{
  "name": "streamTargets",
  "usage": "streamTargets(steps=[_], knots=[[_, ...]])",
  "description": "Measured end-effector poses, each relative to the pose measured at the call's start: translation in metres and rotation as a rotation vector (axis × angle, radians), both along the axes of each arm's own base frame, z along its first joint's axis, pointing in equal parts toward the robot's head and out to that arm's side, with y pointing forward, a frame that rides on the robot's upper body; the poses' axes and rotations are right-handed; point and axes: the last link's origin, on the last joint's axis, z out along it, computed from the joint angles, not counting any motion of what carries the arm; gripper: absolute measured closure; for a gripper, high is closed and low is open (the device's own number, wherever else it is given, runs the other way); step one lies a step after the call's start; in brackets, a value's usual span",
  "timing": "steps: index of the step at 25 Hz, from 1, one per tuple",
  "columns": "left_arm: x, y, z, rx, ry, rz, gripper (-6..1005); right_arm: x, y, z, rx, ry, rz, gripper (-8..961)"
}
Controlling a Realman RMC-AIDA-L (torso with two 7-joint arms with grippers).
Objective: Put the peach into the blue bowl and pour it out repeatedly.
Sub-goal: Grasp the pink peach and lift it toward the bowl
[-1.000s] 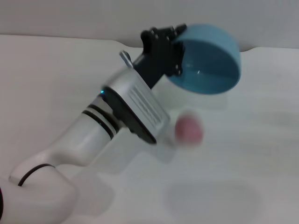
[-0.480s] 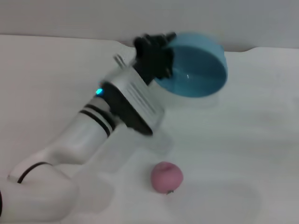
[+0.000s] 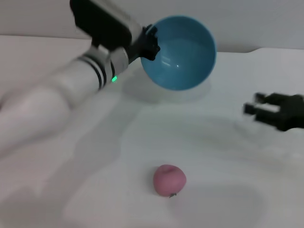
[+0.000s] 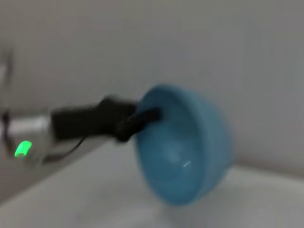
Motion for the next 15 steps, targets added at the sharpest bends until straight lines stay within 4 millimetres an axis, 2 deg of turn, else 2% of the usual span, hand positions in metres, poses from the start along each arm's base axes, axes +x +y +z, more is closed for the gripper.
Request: streamTargets(steps=[2,6,9,15], knots=[[-0.002,0.01,0.006,-0.118,-0.034,0.093,1000,-0.011,0.008,-0.012,-0.079,-0.043,0.013,456],[-0.007,0.019,0.021,-0.232,-0.117,0.222,1000,-0.03,0.013,-0.034,-0.218,-0.122,0.064,362],[-0.02,0.025,0.04,-0.267,-0.202,0.333,1000,-0.043,0.013,-0.048,-0.295,-0.18,0.112,362],[-0.05,0.011,0.062,-0.401,-0.235,0.547,999,-0.066,0.01,-0.069,-0.403,-0.295,0.219,363]])
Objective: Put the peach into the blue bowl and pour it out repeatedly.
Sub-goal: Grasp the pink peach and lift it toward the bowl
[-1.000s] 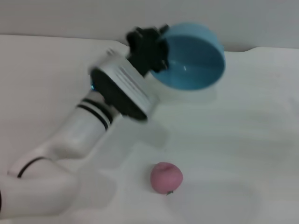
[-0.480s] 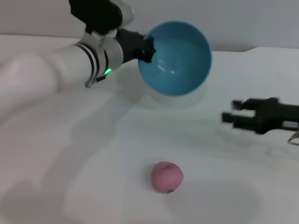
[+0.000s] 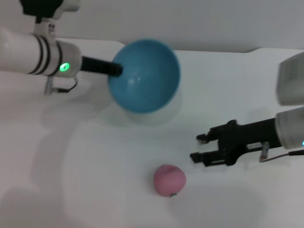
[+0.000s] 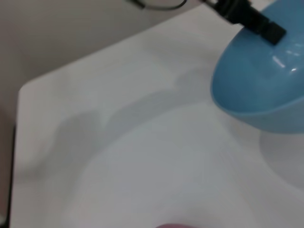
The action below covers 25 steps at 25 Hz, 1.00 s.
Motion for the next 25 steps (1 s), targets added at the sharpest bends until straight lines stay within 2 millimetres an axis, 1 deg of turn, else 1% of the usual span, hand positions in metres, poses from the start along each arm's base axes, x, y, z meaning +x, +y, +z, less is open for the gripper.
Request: streamTargets(steps=[4,5,6,12,16,17,18,25], knots=[[-0.016,-0.013,0.01,-0.07,-0.002,0.127,999,-0.017,-0.004,-0.015,-0.064,-0.068,0.105,363],[-0.019,-0.016,0.012,-0.08,-0.004,0.149,999,-0.024,-0.008,-0.024,-0.085,-0.108,0.17,363],[-0.022,-0.019,0.014,-0.09,-0.005,0.166,999,-0.024,-0.008,-0.024,-0.085,-0.108,0.17,363],[-0.03,-0.031,0.017,-0.119,-0.013,0.206,1000,-0.035,-0.02,-0.055,-0.107,-0.221,0.341,364],[-0.03,-0.034,0.016,-0.138,-0.015,0.212,1000,-0.036,-0.024,-0.066,-0.111,-0.256,0.387,364],[-0.029,-0.035,0.014,-0.144,-0.014,0.21,1000,-0.034,-0.026,-0.072,-0.104,-0.276,0.406,364],[-0.029,-0.035,0.014,-0.144,-0.014,0.21,1000,-0.034,-0.026,-0.072,-0.104,-0.276,0.406,364],[-0.022,-0.032,0.012,-0.15,-0.02,0.195,1000,-0.027,-0.031,-0.088,-0.056,-0.324,0.451,365]])
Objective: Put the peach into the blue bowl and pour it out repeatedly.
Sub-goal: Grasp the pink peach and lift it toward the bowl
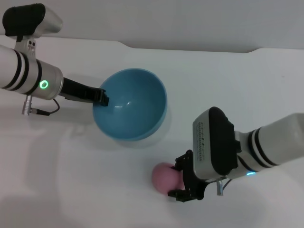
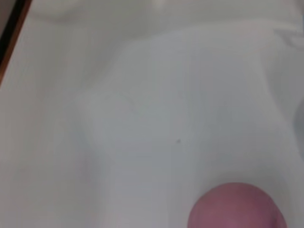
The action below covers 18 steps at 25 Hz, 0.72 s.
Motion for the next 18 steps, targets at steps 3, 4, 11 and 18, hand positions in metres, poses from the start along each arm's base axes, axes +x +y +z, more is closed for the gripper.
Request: streamTargets(steps=[3,4,11,18], knots=[[0.002,0.001,-0.001,-0.001,-0.002,-0.005,999,0.0,0.0,-0.001,0.01,0.006,-0.002,393],[0.003,0.001,-0.001,-0.001,-0.003,-0.006,999,0.0,0.0,-0.001,0.012,0.008,-0.006,407],[0.007,0.003,-0.002,-0.003,-0.013,-0.01,999,0.003,0.009,0.011,0.07,0.073,-0.087,505],[0.012,0.004,-0.005,0.002,-0.061,-0.006,999,0.019,0.027,0.047,0.195,0.219,-0.285,582]])
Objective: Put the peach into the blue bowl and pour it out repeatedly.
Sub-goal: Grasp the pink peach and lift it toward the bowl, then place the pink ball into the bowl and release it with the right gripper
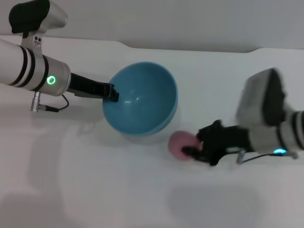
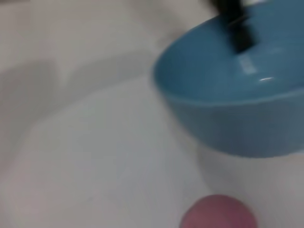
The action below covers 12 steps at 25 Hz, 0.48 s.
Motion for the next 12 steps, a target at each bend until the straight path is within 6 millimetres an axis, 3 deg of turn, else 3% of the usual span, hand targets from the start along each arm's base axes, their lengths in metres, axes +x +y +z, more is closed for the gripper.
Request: streamTargets(steps=[7,12], knots=[[0.003,0.0,-0.003,-0.004,-0.007,-0.006,1000,0.028,0.006,0.053,0.107,0.173,-0.151,664],[0.016,-0.005,-0.031,-0.086,-0.013,-0.044,1000,0.042,0.004,0.092,0.19,0.31,-0.19,713]])
